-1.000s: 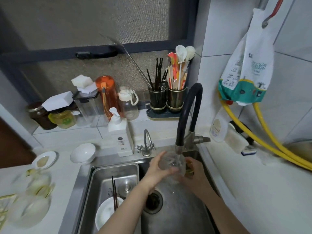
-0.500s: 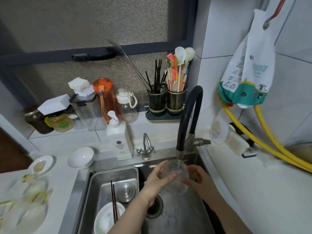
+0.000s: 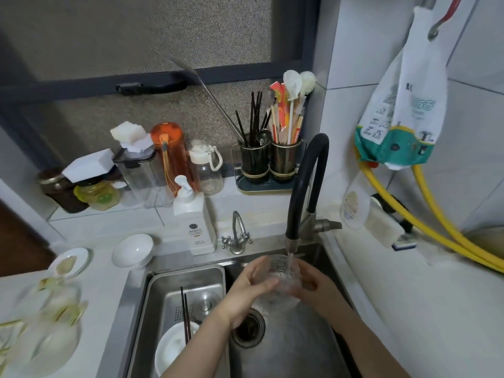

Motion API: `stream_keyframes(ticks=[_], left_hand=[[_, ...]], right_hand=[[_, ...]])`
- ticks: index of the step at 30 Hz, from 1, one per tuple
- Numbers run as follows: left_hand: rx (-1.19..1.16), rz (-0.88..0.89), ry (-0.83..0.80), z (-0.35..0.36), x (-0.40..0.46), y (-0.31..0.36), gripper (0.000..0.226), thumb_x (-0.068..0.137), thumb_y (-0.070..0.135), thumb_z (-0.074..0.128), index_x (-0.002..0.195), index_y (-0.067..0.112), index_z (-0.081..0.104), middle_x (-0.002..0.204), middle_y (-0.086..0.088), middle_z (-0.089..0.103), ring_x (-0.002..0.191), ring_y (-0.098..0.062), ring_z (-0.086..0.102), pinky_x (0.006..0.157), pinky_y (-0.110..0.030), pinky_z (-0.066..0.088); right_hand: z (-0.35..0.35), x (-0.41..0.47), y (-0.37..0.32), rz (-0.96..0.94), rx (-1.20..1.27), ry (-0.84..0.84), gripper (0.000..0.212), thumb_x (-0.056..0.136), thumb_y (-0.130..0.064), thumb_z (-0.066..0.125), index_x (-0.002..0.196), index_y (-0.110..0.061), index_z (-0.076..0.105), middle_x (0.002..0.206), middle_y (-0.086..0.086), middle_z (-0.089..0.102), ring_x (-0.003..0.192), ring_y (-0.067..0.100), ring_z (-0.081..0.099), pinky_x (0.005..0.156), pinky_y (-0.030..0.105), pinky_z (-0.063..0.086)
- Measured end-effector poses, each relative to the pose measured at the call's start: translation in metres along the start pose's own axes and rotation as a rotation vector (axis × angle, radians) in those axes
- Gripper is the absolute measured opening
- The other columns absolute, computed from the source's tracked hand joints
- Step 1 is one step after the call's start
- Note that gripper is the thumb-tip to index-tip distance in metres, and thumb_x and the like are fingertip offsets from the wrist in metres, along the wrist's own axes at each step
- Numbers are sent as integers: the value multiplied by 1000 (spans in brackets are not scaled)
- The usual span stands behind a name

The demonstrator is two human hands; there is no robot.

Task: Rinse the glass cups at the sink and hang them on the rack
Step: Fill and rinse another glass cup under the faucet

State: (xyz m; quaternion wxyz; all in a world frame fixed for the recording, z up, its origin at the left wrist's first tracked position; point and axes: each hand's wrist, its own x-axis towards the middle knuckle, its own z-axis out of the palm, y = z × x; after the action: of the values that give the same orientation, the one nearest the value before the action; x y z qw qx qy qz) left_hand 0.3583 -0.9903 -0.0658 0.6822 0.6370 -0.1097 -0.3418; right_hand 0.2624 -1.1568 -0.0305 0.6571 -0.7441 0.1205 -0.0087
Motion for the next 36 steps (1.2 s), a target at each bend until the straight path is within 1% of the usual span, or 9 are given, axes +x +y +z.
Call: stream_keyframes(ticks=[2, 5, 8, 15, 21, 24, 29, 34, 36], left_hand=[[-32, 2, 29, 5, 5, 10, 90, 53, 42, 92, 133, 27, 53, 139, 0, 54, 132, -20, 49, 113, -43, 38], [38, 6, -31, 23, 8, 17, 89, 58, 41, 87, 137, 30, 49, 137, 4, 56, 127, -11, 53, 104, -29, 46], [71, 13, -58, 24, -2, 9, 73, 72, 20, 83, 136, 29, 49, 125, 10, 64, 115, -5, 61, 90, -20, 51], [-63, 1, -44, 9, 1, 10, 69, 81, -4, 67, 138, 27, 45, 118, 8, 70, 116, -15, 63, 89, -24, 54], [-71, -16, -68, 21, 1, -3, 84, 65, 17, 88, 138, 27, 48, 137, 4, 58, 126, -15, 56, 94, -28, 51], [-76, -10, -45, 6, -2, -5, 84, 63, 18, 89, 136, 28, 49, 135, 6, 61, 127, -15, 55, 101, -32, 48], [-52, -12, -46, 9, 12, 4, 79, 64, 20, 85, 134, 36, 52, 137, 10, 57, 134, -15, 47, 113, -42, 38], [5, -133, 38, 19, 10, -14, 75, 58, 45, 89, 126, 37, 57, 133, 3, 60, 123, -16, 57, 106, -38, 46], [18, -189, 124, 20, 7, -17, 69, 66, 44, 82, 129, 28, 57, 130, 2, 62, 117, -14, 61, 100, -32, 48]], right_hand=[[-4, 5, -8, -5, 1, 20, 43, 77, -16, 77, 96, -53, 63, 98, -24, 71, 95, -4, 66, 76, 16, 53], [-20, 0, -7, -24, -4, 72, 44, 78, -20, 77, 106, -50, 62, 106, -17, 70, 100, 1, 66, 81, 23, 56], [-21, -11, 6, -22, 37, 96, 52, 73, -23, 82, 114, -46, 59, 112, -14, 69, 102, 0, 65, 79, 21, 56], [-10, -3, -7, -74, -15, 62, 56, 71, -33, 82, 120, -46, 57, 115, -16, 68, 106, 4, 65, 90, 30, 55], [-14, -14, 5, -77, 2, 93, 51, 70, -33, 83, 108, -57, 59, 111, -17, 69, 103, 5, 67, 84, 26, 55], [-5, -7, 9, -56, -6, 46, 60, 63, -43, 84, 117, -47, 58, 114, -15, 68, 104, 4, 66, 87, 27, 54], [-13, 6, 6, -50, -3, 74, 51, 75, -21, 80, 118, -40, 60, 112, -12, 69, 103, 7, 66, 86, 28, 55], [-18, 2, 18, 88, -23, 47, 41, 77, -18, 78, 113, -32, 63, 106, -11, 71, 100, 5, 67, 79, 17, 55], [-14, 7, 24, 177, -18, 29, 32, 79, -19, 77, 109, -22, 68, 105, -2, 72, 100, 17, 68, 83, 29, 58]])
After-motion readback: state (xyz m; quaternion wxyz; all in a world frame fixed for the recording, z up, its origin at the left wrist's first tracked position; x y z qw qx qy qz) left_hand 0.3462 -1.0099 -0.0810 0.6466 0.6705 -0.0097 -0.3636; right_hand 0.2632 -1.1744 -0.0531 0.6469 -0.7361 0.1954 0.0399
